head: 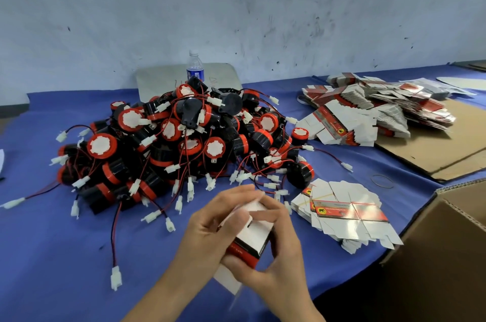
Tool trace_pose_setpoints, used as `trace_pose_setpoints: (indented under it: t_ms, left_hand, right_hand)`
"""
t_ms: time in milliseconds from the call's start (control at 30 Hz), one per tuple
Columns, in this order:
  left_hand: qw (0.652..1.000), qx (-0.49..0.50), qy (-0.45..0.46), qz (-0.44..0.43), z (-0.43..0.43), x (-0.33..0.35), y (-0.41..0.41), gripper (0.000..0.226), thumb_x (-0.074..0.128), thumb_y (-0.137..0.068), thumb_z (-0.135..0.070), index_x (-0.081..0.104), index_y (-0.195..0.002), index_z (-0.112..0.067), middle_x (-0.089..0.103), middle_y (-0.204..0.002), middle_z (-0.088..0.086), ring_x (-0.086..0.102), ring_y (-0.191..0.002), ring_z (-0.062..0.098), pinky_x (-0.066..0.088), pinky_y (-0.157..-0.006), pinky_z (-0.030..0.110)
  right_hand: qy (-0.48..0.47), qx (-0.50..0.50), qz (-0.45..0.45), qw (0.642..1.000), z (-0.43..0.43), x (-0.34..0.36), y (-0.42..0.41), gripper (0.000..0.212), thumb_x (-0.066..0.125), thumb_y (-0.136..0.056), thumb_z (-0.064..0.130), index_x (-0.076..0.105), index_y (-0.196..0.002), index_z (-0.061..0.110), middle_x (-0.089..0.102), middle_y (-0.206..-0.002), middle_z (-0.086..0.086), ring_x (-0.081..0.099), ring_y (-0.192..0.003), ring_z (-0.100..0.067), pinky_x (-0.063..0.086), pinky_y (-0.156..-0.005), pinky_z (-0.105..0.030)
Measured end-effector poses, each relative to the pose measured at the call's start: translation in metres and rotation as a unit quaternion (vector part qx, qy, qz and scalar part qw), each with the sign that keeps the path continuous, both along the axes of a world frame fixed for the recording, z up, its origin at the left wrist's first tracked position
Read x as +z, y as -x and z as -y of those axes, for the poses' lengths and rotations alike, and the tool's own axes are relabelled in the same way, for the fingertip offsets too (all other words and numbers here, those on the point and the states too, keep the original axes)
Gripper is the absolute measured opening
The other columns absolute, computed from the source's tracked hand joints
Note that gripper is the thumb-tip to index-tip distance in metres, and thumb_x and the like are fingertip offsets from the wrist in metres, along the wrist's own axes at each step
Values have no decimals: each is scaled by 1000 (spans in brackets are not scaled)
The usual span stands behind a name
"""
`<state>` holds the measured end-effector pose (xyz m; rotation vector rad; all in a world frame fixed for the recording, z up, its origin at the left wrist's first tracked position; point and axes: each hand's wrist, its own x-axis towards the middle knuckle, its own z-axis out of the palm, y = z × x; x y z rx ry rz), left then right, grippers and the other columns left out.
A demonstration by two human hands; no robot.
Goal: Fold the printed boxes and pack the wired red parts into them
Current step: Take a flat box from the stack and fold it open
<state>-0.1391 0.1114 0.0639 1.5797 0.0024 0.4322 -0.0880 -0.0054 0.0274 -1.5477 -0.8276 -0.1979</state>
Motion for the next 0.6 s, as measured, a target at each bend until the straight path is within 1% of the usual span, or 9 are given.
trace_pose_setpoints:
  t_ms: [33, 67, 100, 200, 233, 300, 400, 500, 600]
  left_hand:
    - [1000, -1, 0, 6, 0, 1, 1, 39, 66, -78, -58, 76, -101, -28, 65, -123, -10, 63, -109, 8, 50, -78, 14]
    - [1000, 5, 5, 11, 0, 2, 1, 47, 65, -75, -65, 77, -94, -24, 64, -124, -10, 63, -110, 10, 51, -77, 15]
    - [1000, 17, 10, 16, 1, 2, 2, 50, 62, -75, -68, 78, -87, -22, 64, -124, -11, 64, -108, 11, 51, -75, 15]
    - [998, 60, 10, 28, 5, -1, 0, 47, 52, -79, -60, 76, -70, -21, 66, -120, -11, 65, -106, 15, 53, -73, 20]
    - [997, 66, 11, 35, 6, -1, 0, 49, 49, -81, -61, 75, -67, -22, 66, -119, -9, 65, -106, 16, 53, -73, 21]
    - [996, 71, 3, 55, 8, 0, 1, 56, 47, -82, -70, 72, -65, -23, 66, -119, -6, 65, -105, 18, 54, -75, 23]
    - [994, 79, -12, 69, 9, 2, 2, 68, 42, -81, -78, 66, -61, -18, 65, -119, -2, 66, -103, 20, 51, -74, 19]
    - [993, 86, -30, 69, 9, 4, 3, 65, 40, -84, -74, 61, -58, -18, 64, -120, -1, 66, -97, 21, 48, -72, 17]
    - [990, 96, -69, 72, 7, 3, 5, 56, 36, -90, -54, 59, -58, -15, 64, -119, -3, 66, -96, 19, 47, -73, 16]
  right_hand:
    - [-17, 1, -14, 1000, 0, -1, 0, 62, 84, -61, 32, 52, -113, 23, 52, -131, 8, 55, -120, -17, 51, -90, -31]
    - [-31, 1, -24, 999, 0, 0, 0, 64, 84, -61, 28, 50, -115, 26, 54, -129, 9, 59, -116, -17, 52, -87, -31]
    - [-46, 1, -30, 998, -1, 0, 1, 67, 84, -61, 25, 48, -117, 28, 55, -127, 11, 61, -113, -16, 53, -85, -29]
    - [-82, 4, -35, 996, -3, -1, 2, 74, 84, -59, 19, 43, -119, 31, 55, -129, 8, 60, -114, -17, 51, -86, -23]
    - [-78, 4, -26, 997, -4, 0, 3, 75, 84, -59, 19, 42, -120, 31, 54, -129, 7, 59, -115, -18, 51, -86, -23]
    - [-60, -6, 0, 998, -4, 0, 4, 76, 84, -59, 20, 42, -122, 30, 53, -129, 6, 59, -115, -18, 51, -86, -24]
    - [-54, -10, 11, 998, -3, 3, 5, 75, 82, -58, 22, 42, -121, 31, 54, -128, 5, 60, -113, -19, 51, -85, -25]
    - [-48, -10, 19, 999, -3, 5, 6, 74, 80, -57, 23, 41, -119, 30, 54, -127, 4, 60, -112, -20, 51, -85, -27]
    - [-39, -9, 39, 998, -3, 7, 7, 72, 79, -58, 25, 41, -119, 25, 54, -127, 0, 59, -113, -22, 53, -85, -33]
